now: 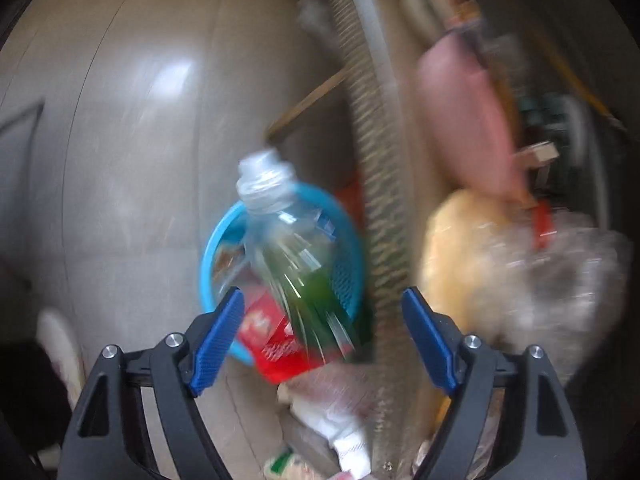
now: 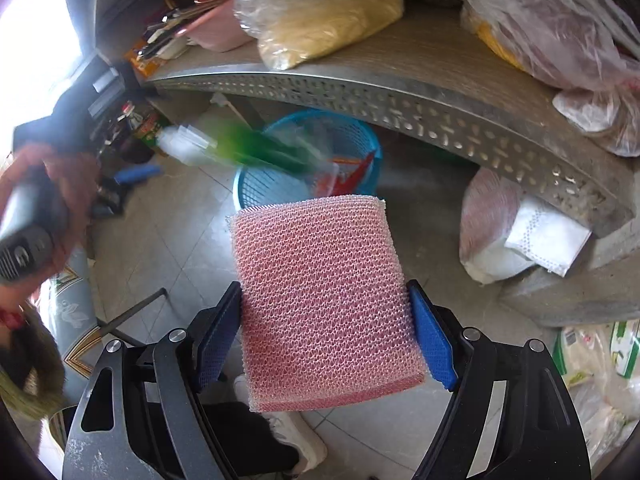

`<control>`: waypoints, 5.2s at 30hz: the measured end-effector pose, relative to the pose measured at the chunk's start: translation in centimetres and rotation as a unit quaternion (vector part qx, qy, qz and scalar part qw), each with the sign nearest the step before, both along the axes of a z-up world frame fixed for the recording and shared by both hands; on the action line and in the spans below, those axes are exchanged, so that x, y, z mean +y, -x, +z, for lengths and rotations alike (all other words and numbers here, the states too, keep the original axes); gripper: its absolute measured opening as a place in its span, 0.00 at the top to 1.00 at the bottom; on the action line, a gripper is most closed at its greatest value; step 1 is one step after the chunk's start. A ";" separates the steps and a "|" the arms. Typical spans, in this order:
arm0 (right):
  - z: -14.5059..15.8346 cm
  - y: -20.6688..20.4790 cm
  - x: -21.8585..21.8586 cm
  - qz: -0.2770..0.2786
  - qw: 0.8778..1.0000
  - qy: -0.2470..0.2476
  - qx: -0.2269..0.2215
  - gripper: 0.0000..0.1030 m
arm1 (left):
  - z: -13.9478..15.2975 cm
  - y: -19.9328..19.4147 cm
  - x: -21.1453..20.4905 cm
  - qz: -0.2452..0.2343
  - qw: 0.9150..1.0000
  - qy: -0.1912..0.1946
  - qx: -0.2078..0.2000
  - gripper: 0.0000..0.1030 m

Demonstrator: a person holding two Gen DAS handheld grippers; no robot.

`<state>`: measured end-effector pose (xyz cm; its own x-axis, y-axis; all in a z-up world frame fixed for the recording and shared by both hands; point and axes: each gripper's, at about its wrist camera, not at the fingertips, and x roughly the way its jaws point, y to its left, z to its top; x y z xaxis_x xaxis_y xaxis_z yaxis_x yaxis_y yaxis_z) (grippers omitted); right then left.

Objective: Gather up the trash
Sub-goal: 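Carry the bottle and sponge over the blue wastebasket, then open the left tool to drop the bottle while the right tool drops the sponge, then move both open tools back over the table, then grasp the red drink can with the right tool while the left tool grasps the orange tangerine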

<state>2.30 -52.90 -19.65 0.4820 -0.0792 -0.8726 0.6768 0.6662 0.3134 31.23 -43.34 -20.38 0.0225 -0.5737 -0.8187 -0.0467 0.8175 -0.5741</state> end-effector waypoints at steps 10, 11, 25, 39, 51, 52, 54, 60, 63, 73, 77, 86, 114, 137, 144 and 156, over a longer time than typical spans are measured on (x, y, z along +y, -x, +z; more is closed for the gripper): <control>-0.8 0.1 -0.2 0.001 1.000 -0.006 0.001 0.27 | 7.4 0.7 5.1 -0.053 0.997 0.033 -0.051 0.24; -0.8 -0.2 -0.2 0.003 1.000 -0.007 0.000 0.27 | 9.0 0.7 5.9 -0.066 0.995 0.032 -0.070 0.24; -4.9 -13.4 -2.6 -0.020 0.998 0.046 -0.024 0.21 | 23.0 7.1 23.9 -0.139 0.954 0.038 -0.262 0.16; -9.7 -9.0 -2.7 -0.122 0.987 0.100 0.015 0.19 | 24.0 11.7 36.4 -0.079 0.942 0.025 -0.326 0.15; -3.6 -3.4 2.2 -0.063 0.988 0.143 0.013 0.23 | 24.0 13.6 39.6 -0.054 0.935 0.038 -0.349 0.15; -2.8 -3.1 2.9 -0.050 0.988 0.147 0.010 0.23 | 24.0 13.8 39.9 -0.051 0.933 0.036 -0.354 0.15; -0.9 -2.4 4.4 -0.018 0.987 0.157 0.001 0.23 | 23.8 14.4 40.7 -0.040 0.932 0.034 -0.360 0.14; 4.8 -1.9 8.4 0.057 0.983 0.171 -0.031 0.17 | 23.2 15.5 43.3 -0.009 0.932 0.036 -0.362 0.13; 7.7 -2.4 10.1 0.085 0.980 0.175 -0.052 0.13 | 23.3 16.1 44.8 0.002 0.928 0.026 -0.372 0.13; 15.2 -5.1 17.7 0.199 0.963 0.158 -0.091 0.08 | 23.0 17.9 50.3 0.047 0.924 -0.029 -0.379 0.10; 17.1 -6.0 20.9 0.230 0.952 0.183 -0.090 0.08 | 22.4 18.6 52.0 0.056 0.923 -0.056 -0.376 0.10; 18.6 -7.9 26.9 0.301 0.915 0.245 -0.109 0.08 | 20.3 19.5 55.5 0.079 0.927 -0.090 -0.356 0.10; 12.0 -30.0 41.0 0.471 0.881 -0.037 -0.008 0.34 | 19.8 12.2 55.6 0.047 0.927 -0.082 -0.363 0.13; 12.4 -20.5 33.3 0.428 0.903 -0.024 -0.029 0.40 | 13.2 4.3 45.1 -0.108 0.874 -0.330 -0.339 0.55; 12.3 -19.3 32.9 0.429 0.903 -0.015 -0.034 0.40 | 12.5 4.4 44.7 -0.111 0.877 -0.331 -0.331 0.77; 12.3 -15.9 32.6 0.437 0.899 0.007 -0.026 0.38 | 14.9 10.5 43.8 -0.121 0.895 -0.260 -0.343 0.81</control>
